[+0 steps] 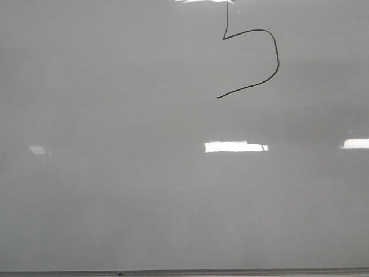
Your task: Write number 5 on whiteboard
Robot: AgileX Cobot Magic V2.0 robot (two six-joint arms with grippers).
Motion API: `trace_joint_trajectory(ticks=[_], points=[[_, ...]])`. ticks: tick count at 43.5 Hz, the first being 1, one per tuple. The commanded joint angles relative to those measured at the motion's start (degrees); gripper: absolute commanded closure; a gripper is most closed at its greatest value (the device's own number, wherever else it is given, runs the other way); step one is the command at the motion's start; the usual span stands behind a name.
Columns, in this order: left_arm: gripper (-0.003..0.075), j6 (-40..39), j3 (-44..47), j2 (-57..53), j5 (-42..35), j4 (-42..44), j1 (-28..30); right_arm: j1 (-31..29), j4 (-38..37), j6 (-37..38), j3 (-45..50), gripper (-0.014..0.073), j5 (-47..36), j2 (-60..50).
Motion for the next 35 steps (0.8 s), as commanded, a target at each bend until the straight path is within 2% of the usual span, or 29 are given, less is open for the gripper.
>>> trace_joint_trajectory(ticks=[1, 7, 12, 24, 30, 31, 33, 35], points=[[0.0741, -0.53, -1.62, -0.42, 1.25, -3.96, -0.42, -0.38, 0.24, -0.01, -1.43, 0.0666, -4.67, 0.13], [0.0741, -1.21, -1.26, -1.66, 1.53, -1.01, -0.42, -0.38, 0.24, -0.01, -1.43, 0.0666, -4.67, 0.13], [0.0741, -9.92, -1.38, -6.22, 0.2, 8.3, -0.42, -0.38, 0.24, -0.01, -1.43, 0.0666, -4.67, 0.13], [0.0741, -51.87, -0.28, -23.65, -16.09, 40.45, -1.02, -0.38, 0.24, -0.01, -1.43, 0.0666, -4.67, 0.13], [0.0741, -72.72, 3.97, -33.08, -23.98, 58.06, -5.76, -0.38, 0.24, -0.01, -1.43, 0.0666, -4.67, 0.13], [0.0741, -78.37, 5.14, -34.93, -25.82, 63.77, -7.25, -0.38, 0.24, -0.01, -1.43, 0.0666, -4.67, 0.13], [0.0741, -86.78, 7.05, -37.58, -27.57, 69.85, -9.79, -0.38, 0.24, -0.01, -1.43, 0.0666, -4.67, 0.13], [0.0741, -92.04, 9.42, -40.46, -29.45, 75.42, -12.97, -0.38, 0.24, -0.01, -1.43, 0.0666, -4.67, 0.13]])
